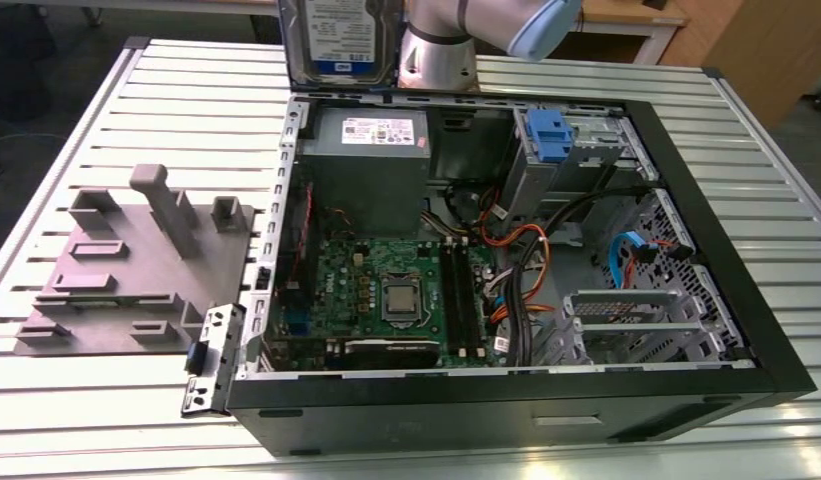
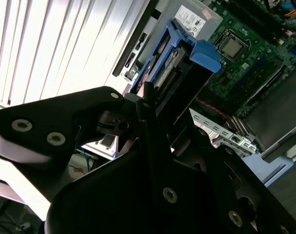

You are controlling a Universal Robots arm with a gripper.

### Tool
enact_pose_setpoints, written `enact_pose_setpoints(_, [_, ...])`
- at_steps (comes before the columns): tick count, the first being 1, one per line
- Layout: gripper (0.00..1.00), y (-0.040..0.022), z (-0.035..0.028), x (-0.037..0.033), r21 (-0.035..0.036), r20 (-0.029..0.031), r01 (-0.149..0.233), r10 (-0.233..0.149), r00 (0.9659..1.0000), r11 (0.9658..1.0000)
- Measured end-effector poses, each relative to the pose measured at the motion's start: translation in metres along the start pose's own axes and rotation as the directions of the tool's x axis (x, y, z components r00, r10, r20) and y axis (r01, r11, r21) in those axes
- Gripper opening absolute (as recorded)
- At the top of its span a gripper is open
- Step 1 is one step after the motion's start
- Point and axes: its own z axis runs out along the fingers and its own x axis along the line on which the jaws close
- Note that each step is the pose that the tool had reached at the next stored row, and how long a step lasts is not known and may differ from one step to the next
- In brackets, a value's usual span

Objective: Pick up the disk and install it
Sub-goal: 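Pick up the disk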

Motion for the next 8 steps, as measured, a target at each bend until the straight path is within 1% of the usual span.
enact_pose_setpoints(8, [0.35, -0.0213, -0.0011, 0.0, 0.0, 0.0, 0.0, 0.0, 1.0, 1.0])
